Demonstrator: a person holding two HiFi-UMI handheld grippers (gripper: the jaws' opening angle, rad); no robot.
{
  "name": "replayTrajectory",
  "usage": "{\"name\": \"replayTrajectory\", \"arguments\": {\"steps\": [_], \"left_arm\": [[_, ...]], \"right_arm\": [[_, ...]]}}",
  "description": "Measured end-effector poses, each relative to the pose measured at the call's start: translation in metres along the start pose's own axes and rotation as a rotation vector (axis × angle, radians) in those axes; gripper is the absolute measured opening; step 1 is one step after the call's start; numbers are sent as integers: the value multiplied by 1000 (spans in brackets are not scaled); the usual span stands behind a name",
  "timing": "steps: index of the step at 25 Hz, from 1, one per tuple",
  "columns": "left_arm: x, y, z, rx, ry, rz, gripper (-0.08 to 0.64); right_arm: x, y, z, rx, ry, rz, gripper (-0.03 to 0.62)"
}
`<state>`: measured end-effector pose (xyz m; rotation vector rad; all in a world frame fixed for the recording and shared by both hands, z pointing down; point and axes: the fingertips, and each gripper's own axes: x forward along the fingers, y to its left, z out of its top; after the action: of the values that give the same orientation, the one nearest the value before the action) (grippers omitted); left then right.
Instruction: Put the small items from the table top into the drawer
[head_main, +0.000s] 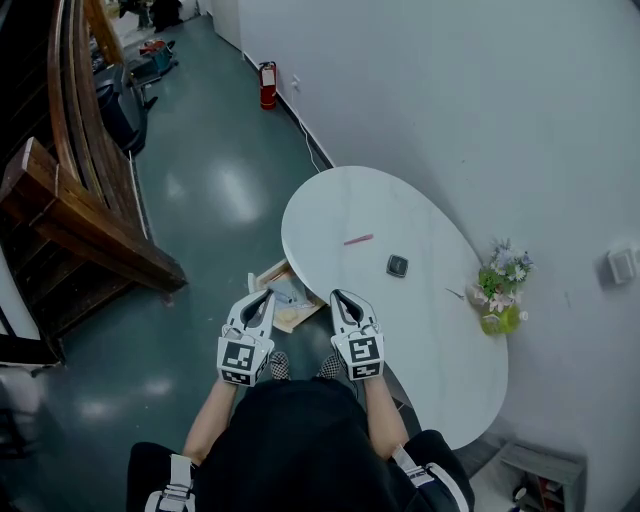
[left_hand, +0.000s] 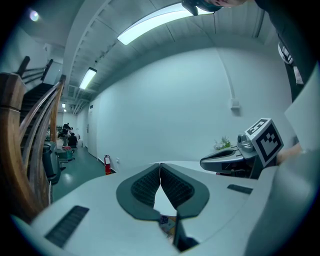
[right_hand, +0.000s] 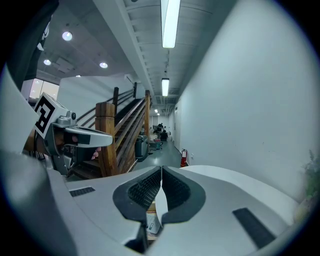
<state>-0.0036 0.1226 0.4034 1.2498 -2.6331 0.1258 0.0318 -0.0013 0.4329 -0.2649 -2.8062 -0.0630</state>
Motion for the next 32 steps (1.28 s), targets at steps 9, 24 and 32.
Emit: {"name": "replayTrajectory", "arguments": {"steps": [9, 24, 32], "left_arm": [[30, -31, 2, 42, 14, -187, 20], [85, -113, -12, 72, 50, -476, 20], [153, -146, -24, 69, 98, -480, 20]], "right_arm": [[-30, -30, -25, 68, 43, -206, 34], [-89, -83, -70, 166, 107, -472, 34], [-74, -151, -98, 192, 142, -457, 34]]}}
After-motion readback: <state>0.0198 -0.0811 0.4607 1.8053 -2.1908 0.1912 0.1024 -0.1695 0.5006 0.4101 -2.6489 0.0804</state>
